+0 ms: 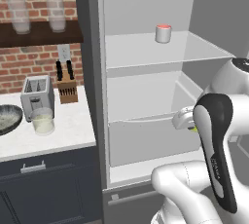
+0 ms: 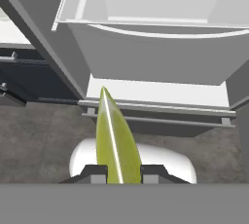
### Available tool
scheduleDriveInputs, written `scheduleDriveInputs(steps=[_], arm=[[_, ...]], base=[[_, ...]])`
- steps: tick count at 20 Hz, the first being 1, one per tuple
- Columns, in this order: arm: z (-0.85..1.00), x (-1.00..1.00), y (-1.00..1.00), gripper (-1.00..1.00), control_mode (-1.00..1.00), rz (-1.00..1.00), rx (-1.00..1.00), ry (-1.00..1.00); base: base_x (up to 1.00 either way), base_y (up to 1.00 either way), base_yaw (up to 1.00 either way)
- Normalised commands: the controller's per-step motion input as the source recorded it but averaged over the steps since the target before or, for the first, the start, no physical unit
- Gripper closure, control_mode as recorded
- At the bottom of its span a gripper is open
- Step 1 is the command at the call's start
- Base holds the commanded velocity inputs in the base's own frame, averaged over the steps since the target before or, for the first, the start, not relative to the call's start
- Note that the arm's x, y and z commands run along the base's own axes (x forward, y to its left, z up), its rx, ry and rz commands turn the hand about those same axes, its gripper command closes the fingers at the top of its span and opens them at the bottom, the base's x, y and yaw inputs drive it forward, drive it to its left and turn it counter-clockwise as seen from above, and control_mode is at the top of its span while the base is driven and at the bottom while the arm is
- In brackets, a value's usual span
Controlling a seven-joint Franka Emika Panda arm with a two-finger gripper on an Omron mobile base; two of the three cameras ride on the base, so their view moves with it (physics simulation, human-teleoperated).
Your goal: Grab a lemon wedge from the fridge and one ice cube from the ice bowl, and put them in the glass of lemonade.
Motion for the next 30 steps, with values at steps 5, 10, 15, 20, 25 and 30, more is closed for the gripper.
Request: scheduleDriveInputs(steps=[5, 10, 15, 20, 25, 30], arm=[[0.00, 0.00, 0.00, 1.00, -1.00, 0.00, 0.00, 0.00], [0.00, -0.03, 0.00, 1.00, 1.00, 0.00, 0.00, 0.00], [0.00, 0.00, 0.00, 1.00, 1.00, 0.00, 0.00, 0.00], [0.00, 0.00, 0.00, 1.00, 1.00, 0.00, 0.00, 0.00], [0.00, 0.00, 0.00, 1.00, 1.00, 0.00, 0.00, 0.00], [0.00, 0.00, 0.00, 1.00, 1.00, 0.00, 0.00, 0.00]], base=[[0.00, 0.00, 0.00], [-0.58, 0.46, 0.00], [-0.57, 1.00, -0.01], [-0.07, 1.00, -0.09], [0.36, 1.00, -0.28], [0.43, 0.42, -0.36]])
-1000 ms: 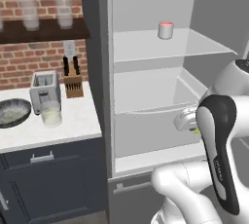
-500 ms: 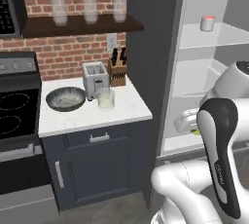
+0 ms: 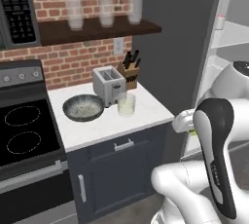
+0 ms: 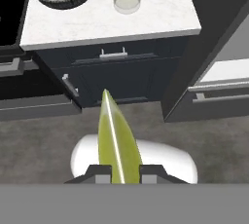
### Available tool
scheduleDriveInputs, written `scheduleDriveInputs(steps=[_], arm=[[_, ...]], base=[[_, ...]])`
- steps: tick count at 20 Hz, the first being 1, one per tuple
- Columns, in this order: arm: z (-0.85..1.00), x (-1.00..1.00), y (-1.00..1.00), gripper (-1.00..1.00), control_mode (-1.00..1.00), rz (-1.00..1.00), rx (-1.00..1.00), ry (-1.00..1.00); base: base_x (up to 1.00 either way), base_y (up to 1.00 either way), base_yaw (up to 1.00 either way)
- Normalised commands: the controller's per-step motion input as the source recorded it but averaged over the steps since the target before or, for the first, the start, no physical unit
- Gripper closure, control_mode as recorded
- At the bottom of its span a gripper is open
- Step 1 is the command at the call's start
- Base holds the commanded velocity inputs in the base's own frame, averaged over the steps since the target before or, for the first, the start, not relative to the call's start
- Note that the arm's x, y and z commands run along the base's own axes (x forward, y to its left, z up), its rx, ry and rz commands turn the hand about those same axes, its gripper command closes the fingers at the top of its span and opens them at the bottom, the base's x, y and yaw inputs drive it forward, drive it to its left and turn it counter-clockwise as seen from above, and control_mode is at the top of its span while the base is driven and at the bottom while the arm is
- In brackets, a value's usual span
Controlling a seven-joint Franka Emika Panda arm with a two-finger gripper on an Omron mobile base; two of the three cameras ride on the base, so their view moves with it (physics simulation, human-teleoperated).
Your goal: Grab a lemon wedge from the fridge and one ice cube from the ice bowl, and put them in the glass of lemonade.
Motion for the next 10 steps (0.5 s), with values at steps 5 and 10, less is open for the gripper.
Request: scheduleDriveInputs(steps=[5, 10], arm=[[0.00, 0.00, 0.00, 1.00, 1.00, 0.00, 0.00, 0.00], [0.00, 0.00, 0.00, 1.00, 1.00, 0.00, 0.00, 0.00]], base=[[0.35, 0.51, -0.29], [0.01, 0.69, -0.06]])
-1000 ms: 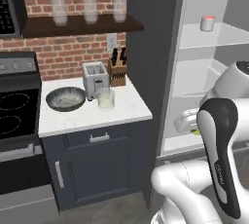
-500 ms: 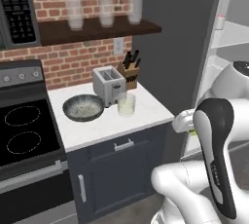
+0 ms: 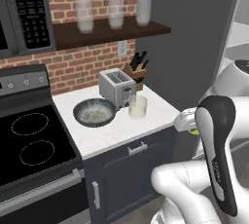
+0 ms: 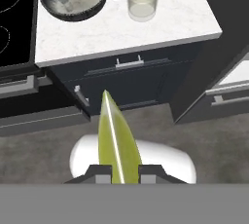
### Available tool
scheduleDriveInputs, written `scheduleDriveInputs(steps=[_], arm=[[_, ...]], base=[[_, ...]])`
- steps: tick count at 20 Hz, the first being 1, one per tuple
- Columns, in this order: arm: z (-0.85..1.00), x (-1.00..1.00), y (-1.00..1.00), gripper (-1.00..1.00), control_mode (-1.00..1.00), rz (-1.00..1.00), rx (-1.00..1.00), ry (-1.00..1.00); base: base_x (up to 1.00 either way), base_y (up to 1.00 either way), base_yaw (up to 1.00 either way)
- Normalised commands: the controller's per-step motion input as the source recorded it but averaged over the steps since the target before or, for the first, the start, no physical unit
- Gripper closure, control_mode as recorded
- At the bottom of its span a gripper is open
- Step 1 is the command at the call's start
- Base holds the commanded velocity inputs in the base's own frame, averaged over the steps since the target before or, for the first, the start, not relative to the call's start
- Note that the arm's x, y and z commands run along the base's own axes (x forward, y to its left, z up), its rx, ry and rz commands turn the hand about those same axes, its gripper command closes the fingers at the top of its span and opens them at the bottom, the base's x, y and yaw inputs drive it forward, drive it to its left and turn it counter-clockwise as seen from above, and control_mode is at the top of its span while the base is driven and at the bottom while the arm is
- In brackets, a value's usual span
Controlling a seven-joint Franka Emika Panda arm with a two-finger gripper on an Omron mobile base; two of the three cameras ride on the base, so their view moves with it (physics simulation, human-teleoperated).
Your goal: Grab a lemon wedge from the fridge and one ice cube from the ice bowl, and put them in the glass of lemonade.
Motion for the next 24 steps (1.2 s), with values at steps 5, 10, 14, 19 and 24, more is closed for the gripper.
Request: scheduleDriveInputs(steps=[5, 10, 14, 19, 24], arm=[[0.00, 0.00, 0.00, 1.00, 1.00, 0.00, 0.00, 0.00], [0.00, 0.00, 0.00, 1.00, 1.00, 0.00, 0.00, 0.00], [0.00, 0.00, 0.00, 1.00, 1.00, 0.00, 0.00, 0.00], [0.00, 0.00, 0.00, 1.00, 1.00, 0.00, 0.00, 0.00], [0.00, 0.00, 0.00, 1.00, 1.00, 0.00, 0.00, 0.00]], base=[[0.23, 0.36, 0.00], [0.87, 0.08, 0.00], [1.00, 0.02, -0.02], [0.75, 0.10, -0.01], [0.08, 0.00, 0.00]])
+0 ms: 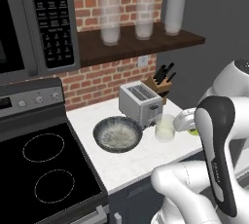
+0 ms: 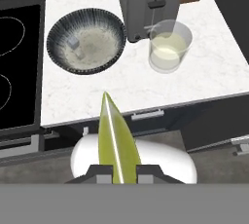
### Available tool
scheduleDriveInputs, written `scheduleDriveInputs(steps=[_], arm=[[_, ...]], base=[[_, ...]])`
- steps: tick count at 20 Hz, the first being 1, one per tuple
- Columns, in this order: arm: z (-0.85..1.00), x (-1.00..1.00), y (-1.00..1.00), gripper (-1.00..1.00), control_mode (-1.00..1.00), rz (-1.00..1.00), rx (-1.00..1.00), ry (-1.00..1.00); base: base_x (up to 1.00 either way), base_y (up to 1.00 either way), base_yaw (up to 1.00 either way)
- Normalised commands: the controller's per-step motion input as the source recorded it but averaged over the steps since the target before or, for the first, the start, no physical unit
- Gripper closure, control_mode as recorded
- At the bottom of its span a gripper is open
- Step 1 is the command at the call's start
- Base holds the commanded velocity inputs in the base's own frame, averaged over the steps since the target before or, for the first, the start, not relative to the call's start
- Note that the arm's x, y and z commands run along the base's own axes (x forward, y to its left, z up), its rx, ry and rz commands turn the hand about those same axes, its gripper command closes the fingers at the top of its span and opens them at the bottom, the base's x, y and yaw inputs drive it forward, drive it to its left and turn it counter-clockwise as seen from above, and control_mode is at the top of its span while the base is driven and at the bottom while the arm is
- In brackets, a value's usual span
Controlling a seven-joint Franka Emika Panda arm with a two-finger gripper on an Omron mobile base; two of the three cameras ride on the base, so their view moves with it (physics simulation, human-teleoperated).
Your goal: Grab a lemon wedge from the fridge and one ice cube from the ice bowl, and put them in the glass of lemonade.
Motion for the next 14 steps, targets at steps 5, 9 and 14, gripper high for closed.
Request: scheduleDriveInputs(steps=[5, 9, 14], arm=[[0.00, 0.00, 0.00, 1.00, -1.00, 0.00, 0.00, 0.00], [0.14, 0.01, 0.01, 1.00, -1.00, 0.00, -0.03, 0.00], [0.12, 0.29, 0.11, 1.00, -1.00, -0.03, -0.13, 0.01]], base=[[0.00, 0.00, 0.00], [0.00, 0.00, 0.00], [0.00, 0.00, 0.00]])
